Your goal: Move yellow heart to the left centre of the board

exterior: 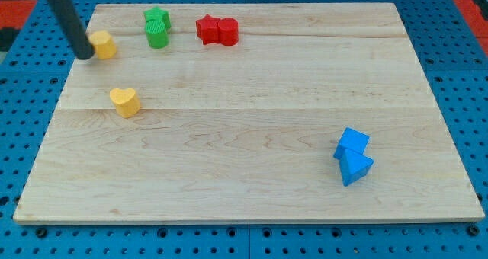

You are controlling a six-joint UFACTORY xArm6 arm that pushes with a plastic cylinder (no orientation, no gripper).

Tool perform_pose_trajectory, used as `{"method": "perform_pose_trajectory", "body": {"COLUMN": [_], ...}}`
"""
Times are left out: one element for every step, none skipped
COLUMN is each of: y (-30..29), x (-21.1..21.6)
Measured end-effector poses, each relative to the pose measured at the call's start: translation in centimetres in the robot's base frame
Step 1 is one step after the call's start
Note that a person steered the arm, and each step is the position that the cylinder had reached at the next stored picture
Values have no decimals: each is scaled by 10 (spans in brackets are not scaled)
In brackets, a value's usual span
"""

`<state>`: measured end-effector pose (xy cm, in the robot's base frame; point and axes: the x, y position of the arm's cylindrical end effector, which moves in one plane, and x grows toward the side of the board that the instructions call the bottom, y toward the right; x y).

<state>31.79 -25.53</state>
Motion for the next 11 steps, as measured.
{"method": "perform_pose_trajectory", "body": {"y": [17,57,101,152,113,77,45,41,39,19,4], "x": [4,51,86,94,124,125,85,69,100,121,99]}}
